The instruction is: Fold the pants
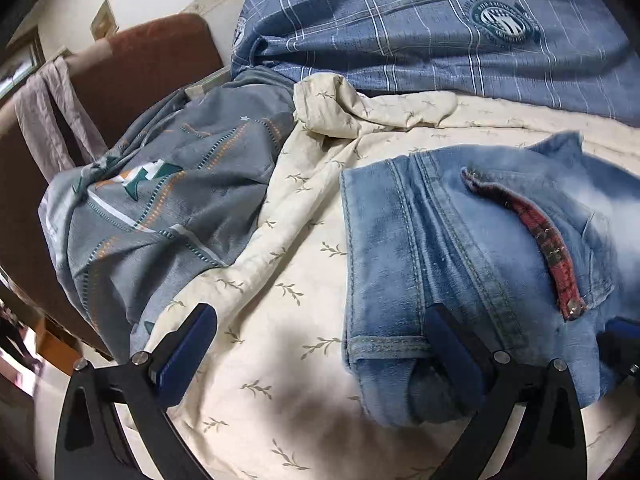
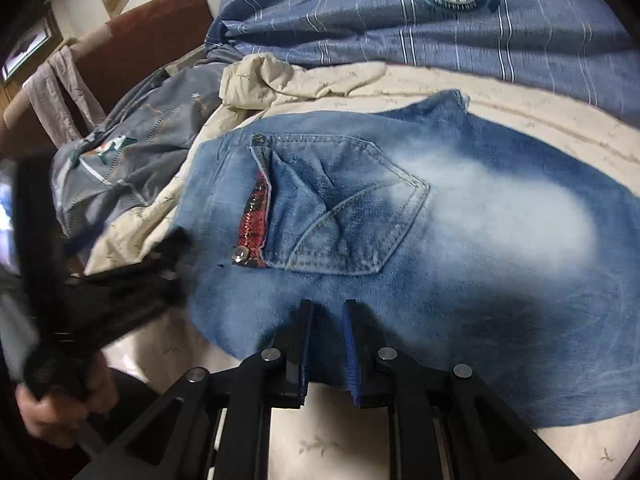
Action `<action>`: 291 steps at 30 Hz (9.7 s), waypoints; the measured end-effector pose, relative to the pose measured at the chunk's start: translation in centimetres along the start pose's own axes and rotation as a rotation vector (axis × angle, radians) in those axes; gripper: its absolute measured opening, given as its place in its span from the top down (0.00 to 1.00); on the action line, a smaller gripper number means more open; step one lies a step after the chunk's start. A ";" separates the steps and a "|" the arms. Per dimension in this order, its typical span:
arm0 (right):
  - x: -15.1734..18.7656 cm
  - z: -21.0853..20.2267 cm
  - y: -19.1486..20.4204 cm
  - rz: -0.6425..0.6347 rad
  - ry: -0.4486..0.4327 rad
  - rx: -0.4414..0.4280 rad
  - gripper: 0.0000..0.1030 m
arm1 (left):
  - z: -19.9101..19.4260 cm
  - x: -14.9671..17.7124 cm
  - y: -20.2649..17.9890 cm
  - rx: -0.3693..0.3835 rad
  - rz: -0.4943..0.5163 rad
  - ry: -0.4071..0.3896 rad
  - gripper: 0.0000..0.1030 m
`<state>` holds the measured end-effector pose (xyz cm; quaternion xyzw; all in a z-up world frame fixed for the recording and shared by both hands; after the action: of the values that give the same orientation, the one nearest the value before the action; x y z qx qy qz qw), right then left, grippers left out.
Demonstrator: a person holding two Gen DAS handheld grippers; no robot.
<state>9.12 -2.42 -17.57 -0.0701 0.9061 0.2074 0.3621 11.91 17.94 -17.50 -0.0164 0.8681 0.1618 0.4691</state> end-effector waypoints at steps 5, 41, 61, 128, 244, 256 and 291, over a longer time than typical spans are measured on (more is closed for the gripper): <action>-1.6 -5.8 -3.8 0.009 -0.121 0.051 0.82 | -2.8 -1.6 1.2 0.063 -0.126 -0.076 0.00; -6.3 -10.8 -33.7 0.454 -0.203 0.589 0.82 | -2.5 -2.2 -10.6 0.194 0.022 -0.019 0.00; -6.7 -16.8 -22.7 0.260 -0.500 0.390 0.82 | -8.5 -6.5 -4.1 0.110 -0.091 -0.199 0.00; 5.4 -23.3 -33.9 0.913 -0.482 0.241 0.26 | -13.0 -4.9 -13.8 0.285 0.060 -0.062 0.00; -3.4 -12.4 -21.0 0.360 -0.287 0.159 0.73 | -6.4 -4.1 -27.3 0.582 0.193 0.069 0.01; -7.0 -3.1 -19.5 0.335 -0.053 0.073 0.73 | -5.7 -2.1 -26.9 0.670 0.138 0.119 0.05; -4.8 -6.8 -14.2 0.253 -0.122 -0.008 0.71 | -5.7 -4.1 -10.8 0.337 -0.027 -0.139 0.05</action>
<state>12.28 -18.24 -14.43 0.0558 0.8832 0.2587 0.3872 11.57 5.49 -14.14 0.0623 0.8480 0.0084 0.5263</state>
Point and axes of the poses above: each gripper's, at about its wrist camera, not at the fingertips, and z roughly the way its jaws point, y to its left, x to its underside, the point moved 6 cm from there along z, roughly the way its jaws point, and after that the axes turned 14 degrees about -y, right-handed, at the moved point
